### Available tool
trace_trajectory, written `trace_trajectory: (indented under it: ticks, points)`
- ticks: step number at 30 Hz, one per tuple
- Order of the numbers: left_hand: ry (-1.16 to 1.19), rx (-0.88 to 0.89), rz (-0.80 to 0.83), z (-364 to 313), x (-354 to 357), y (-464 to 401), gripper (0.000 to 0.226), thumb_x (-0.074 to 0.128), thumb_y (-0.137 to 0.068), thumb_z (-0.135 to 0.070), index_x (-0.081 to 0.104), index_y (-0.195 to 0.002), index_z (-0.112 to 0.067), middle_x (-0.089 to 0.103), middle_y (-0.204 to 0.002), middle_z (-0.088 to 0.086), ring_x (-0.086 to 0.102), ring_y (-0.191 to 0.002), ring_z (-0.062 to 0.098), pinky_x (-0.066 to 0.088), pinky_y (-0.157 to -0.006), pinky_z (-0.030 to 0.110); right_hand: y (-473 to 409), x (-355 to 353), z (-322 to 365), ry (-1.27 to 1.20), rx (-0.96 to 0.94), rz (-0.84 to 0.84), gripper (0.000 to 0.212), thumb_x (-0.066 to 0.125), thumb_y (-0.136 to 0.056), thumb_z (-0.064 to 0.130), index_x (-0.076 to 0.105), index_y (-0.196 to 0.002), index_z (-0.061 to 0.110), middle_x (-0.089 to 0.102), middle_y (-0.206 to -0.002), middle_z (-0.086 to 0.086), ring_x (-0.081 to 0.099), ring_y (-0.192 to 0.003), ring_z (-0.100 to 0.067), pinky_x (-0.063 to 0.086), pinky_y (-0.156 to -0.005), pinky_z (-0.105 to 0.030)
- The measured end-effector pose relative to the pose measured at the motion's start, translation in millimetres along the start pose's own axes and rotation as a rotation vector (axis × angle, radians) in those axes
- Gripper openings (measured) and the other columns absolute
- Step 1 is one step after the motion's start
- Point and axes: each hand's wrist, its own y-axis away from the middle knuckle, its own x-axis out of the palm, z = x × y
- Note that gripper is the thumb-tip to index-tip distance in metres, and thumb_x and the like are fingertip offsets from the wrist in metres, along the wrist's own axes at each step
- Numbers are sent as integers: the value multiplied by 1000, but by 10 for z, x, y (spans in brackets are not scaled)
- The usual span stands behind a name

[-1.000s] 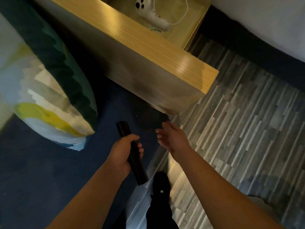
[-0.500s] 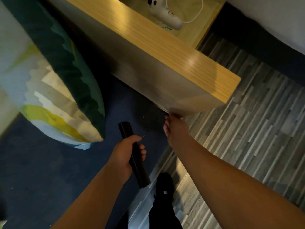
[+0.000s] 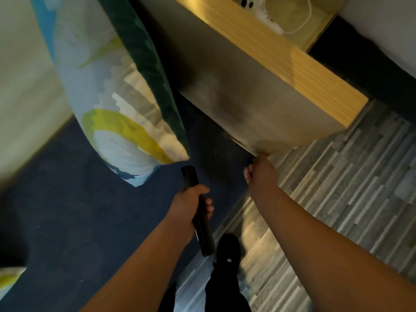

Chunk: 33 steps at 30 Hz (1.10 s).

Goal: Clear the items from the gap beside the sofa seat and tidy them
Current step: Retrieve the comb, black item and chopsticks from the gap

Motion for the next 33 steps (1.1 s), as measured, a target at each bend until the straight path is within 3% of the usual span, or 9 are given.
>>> trace_trajectory:
  ticks: [5, 11, 14, 17, 20, 22, 26, 29, 33]
  points:
    - [41, 2, -5, 54, -176, 83, 13, 67, -88, -10, 57, -96, -9, 56, -59, 6, 54, -50, 20, 50, -54, 31, 245, -113, -25, 226, -150, 52, 25, 39, -101, 33, 53, -84, 21, 45, -72, -1, 44, -58, -11, 45, -52, -22]
    - [157, -28, -30, 123, -409, 242, 12, 68, -86, -10, 57, -91, -8, 56, -57, 6, 53, -47, 19, 49, -50, 29, 774, -312, -288, 388, -224, 267, 23, 33, -94, 17, 40, -72, 22, 34, -57, 4, 35, -42, -9, 37, -46, -24]
    - [254, -65, -73, 260, -699, 386, 12, 68, -86, -11, 59, -91, -8, 57, -57, 6, 54, -48, 19, 50, -51, 30, 1169, -567, -699, 579, -258, 404, 21, 32, -88, 18, 32, -67, 21, 31, -55, 3, 31, -47, -14, 34, -44, -27]
    - [342, -82, -114, 381, -1064, 515, 11, 69, -85, -13, 59, -87, -8, 57, -56, 6, 55, -47, 20, 51, -50, 30, 1557, -691, -1127, 667, -136, 551, 27, 35, -86, 15, 31, -60, 22, 28, -58, -1, 27, -50, -16, 26, -48, -34]
    - [434, -60, -144, 422, -1481, 626, 13, 67, -83, -12, 56, -79, -8, 57, -56, 7, 57, -46, 20, 51, -49, 31, 1893, -553, -1353, 676, 41, 643, 28, 39, -77, 18, 36, -51, 24, 32, -54, 0, 30, -45, -16, 32, -46, -31]
    - [531, -37, -140, 399, -1757, 716, 10, 66, -79, -8, 56, -76, -7, 59, -59, 9, 60, -49, 21, 53, -54, 33, 2082, -385, -1434, 607, 163, 680, 30, 34, -83, 13, 34, -54, 22, 32, -55, 0, 28, -44, -15, 31, -45, -29]
    - [783, 83, -34, 248, -2319, 904, 4, 57, -79, -3, 59, -78, -6, 72, -81, 17, 75, -74, 30, 62, -67, 38, 2420, -12, -1615, 542, 309, 743, 30, 30, -87, 11, 28, -58, 19, 29, -57, 0, 25, -46, -15, 22, -49, -30]
    - [945, 175, 40, 105, -2707, 967, 8, 51, -80, -2, 54, -79, -9, 75, -97, 20, 75, -97, 36, 61, -81, 44, 2580, 203, -1804, 466, 369, 791, 27, 35, -84, 14, 29, -58, 18, 28, -59, -1, 25, -47, -15, 24, -47, -29]
    - [1055, 214, 90, -10, -3179, 967, 9, 53, -73, -2, 55, -79, -9, 75, -106, 23, 73, -104, 38, 60, -86, 48, 2702, 416, -2088, 425, 436, 851, 24, 42, -81, 17, 31, -59, 18, 28, -60, -1, 27, -48, -14, 29, -44, -27]
